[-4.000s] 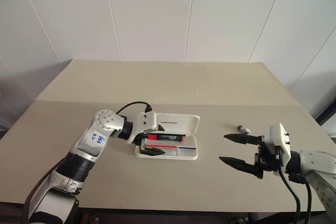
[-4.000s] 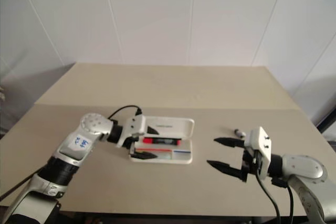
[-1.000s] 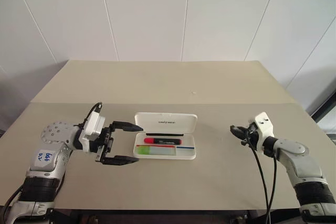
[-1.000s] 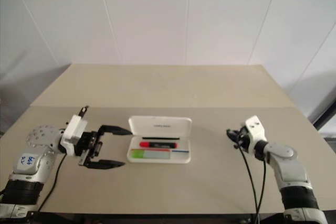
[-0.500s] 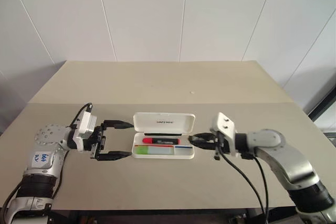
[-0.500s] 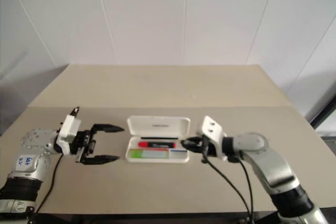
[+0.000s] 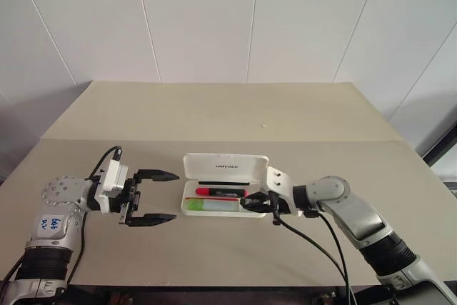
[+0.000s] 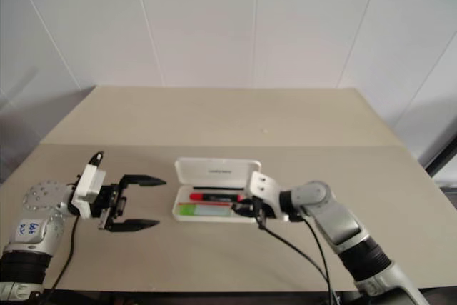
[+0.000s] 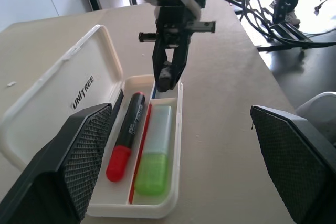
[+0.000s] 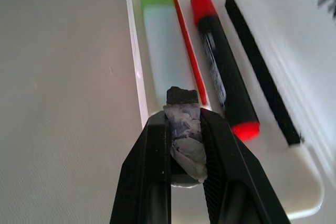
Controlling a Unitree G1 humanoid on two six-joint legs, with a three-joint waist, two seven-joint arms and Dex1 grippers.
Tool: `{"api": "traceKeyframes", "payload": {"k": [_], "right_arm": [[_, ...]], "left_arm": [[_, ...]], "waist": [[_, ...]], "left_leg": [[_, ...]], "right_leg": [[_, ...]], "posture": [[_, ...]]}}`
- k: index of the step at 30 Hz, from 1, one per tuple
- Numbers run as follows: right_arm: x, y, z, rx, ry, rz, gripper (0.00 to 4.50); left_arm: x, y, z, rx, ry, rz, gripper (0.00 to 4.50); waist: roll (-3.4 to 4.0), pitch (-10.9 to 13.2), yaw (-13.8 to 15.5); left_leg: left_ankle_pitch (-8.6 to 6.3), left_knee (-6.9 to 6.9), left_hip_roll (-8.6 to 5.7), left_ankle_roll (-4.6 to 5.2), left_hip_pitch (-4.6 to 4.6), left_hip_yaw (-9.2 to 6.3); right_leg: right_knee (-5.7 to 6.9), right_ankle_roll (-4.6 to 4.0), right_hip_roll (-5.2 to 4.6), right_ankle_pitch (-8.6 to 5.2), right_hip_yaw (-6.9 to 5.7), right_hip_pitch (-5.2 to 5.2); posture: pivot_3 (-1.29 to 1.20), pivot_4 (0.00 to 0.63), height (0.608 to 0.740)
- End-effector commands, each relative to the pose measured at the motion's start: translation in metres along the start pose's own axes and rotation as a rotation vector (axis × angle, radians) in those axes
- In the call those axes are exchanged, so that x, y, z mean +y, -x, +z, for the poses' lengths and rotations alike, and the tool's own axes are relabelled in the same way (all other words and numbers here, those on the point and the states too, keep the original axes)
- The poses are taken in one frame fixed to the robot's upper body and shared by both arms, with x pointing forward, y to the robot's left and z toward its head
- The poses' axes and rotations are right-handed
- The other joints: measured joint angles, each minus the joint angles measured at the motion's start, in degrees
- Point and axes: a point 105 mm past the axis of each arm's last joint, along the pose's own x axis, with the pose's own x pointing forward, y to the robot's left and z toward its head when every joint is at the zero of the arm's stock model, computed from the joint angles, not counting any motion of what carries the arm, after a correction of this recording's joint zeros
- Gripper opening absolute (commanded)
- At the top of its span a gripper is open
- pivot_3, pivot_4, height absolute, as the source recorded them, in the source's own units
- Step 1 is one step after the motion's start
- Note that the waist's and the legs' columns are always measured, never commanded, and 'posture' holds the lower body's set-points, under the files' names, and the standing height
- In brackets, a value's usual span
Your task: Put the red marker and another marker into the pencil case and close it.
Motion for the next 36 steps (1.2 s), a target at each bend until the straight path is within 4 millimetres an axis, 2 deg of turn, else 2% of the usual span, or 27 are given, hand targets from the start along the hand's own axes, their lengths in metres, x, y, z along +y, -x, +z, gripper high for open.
{"api": "traceKeyframes", "payload": {"k": [1,4,13,24,27,30,36], "right_arm": [[-0.007,0.005,0.01,-0.022,0.054,-0.011,1.16],[-0.01,0.006,0.007,-0.017,0.054,-0.022,1.16],[-0.009,0.007,0.02,-0.053,0.054,-0.007,4.36],[-0.004,0.022,0.04,-0.127,0.041,-0.019,4.45],[-0.002,0.034,0.049,-0.178,0.023,-0.034,4.45],[-0.001,0.054,0.057,-0.251,-0.01,-0.068,4.45],[0.006,0.092,0.05,-0.321,-0.013,-0.12,4.45]], "left_arm": [[0.001,0.005,0.012,-0.014,-0.048,0.022,4.5],[0.001,0.004,0.013,-0.016,-0.049,0.025,4.5],[0.004,0.002,0.014,-0.024,-0.052,0.032,4.5],[0.007,0.0,0.014,-0.033,-0.048,0.037,4.5],[0.01,0.001,0.015,-0.035,-0.054,0.052,4.5],[0.02,0.003,0.018,-0.037,-0.071,0.088,4.5],[0.042,0.007,0.017,-0.012,-0.081,0.137,4.5]], "waist": [[0.0,0.0,0.0],[0.0,0.0,-0.11],[0.0,0.0,-0.37],[0.0,0.0,-0.44],[0.0,0.0,-0.37],[0.0,0.0,-0.1],[-0.02,0.0,0.9]], "left_leg": [[0.0,0.0,0.0,0.0,0.01,0.0],[0.0,0.0,0.0,0.0,0.01,0.0],[0.0,-0.02,0.01,0.0,0.01,-0.01],[0.0,-0.02,0.0,0.0,0.01,-0.01],[0.0,-0.03,0.0,0.0,0.01,-0.01],[0.0,-0.03,0.0,0.0,0.0,-0.01],[0.0,-0.01,-0.01,0.0,0.0,-0.02]], "right_leg": [[0.0,0.0,0.01,0.0,0.0,0.0],[0.0,0.0,0.01,0.0,0.0,0.0],[-0.01,0.0,0.01,0.0,0.0,0.0],[-0.01,0.0,0.0,0.0,0.0,0.0],[-0.01,0.0,0.0,0.0,0.0,0.0],[-0.03,0.0,-0.01,0.0,0.0,0.01],[-0.07,0.0,0.01,0.0,-0.02,0.04]], "posture": [[0.0,0.15,0.74],[0.0,0.15,0.74],[0.0,0.15,0.74],[0.0,0.15,0.74],[0.0,0.15,0.74],[0.0,0.15,0.74],[0.0,0.15,0.74]]}}
